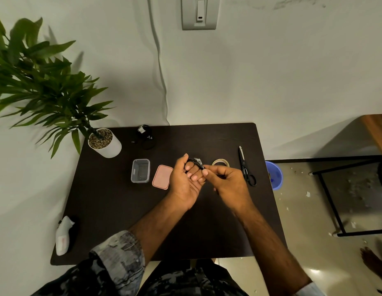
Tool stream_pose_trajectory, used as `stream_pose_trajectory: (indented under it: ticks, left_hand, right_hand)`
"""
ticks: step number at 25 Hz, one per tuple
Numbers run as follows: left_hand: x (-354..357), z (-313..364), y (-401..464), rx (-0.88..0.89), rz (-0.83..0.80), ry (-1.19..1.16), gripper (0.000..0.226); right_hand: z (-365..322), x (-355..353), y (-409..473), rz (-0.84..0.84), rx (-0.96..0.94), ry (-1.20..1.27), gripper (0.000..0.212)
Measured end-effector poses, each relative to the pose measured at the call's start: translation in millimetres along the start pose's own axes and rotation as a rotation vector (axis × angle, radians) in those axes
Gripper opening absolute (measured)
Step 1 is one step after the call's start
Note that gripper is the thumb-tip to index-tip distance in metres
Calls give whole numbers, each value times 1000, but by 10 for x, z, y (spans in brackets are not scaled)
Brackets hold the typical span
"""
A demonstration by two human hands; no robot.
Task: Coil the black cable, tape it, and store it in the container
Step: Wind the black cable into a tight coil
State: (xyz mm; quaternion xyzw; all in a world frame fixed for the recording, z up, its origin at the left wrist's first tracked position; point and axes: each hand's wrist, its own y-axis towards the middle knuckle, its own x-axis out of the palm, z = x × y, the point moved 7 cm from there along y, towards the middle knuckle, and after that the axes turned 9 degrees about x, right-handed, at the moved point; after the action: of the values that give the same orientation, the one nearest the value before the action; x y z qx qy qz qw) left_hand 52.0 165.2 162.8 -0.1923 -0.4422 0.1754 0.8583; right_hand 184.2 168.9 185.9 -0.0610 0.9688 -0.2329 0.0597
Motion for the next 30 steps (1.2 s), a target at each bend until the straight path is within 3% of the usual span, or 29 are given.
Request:
stream_pose_trajectory:
  ticks: [11,22,26,30]
  left_hand:
    - [-75,-55,-51,26,98,58,59]
    - [96,87,-11,31,-8,38,42]
    - [102,123,-44,89,15,-14,41]
    - [98,195,-58,154,10,96,51]
  right_hand:
    - [-22,53,65,121,-143,-403,11]
    - [138,-9,69,34,55,10,14]
    - [238,113,8,47,154,174,31]
    - [216,157,-40,6,161,298,20]
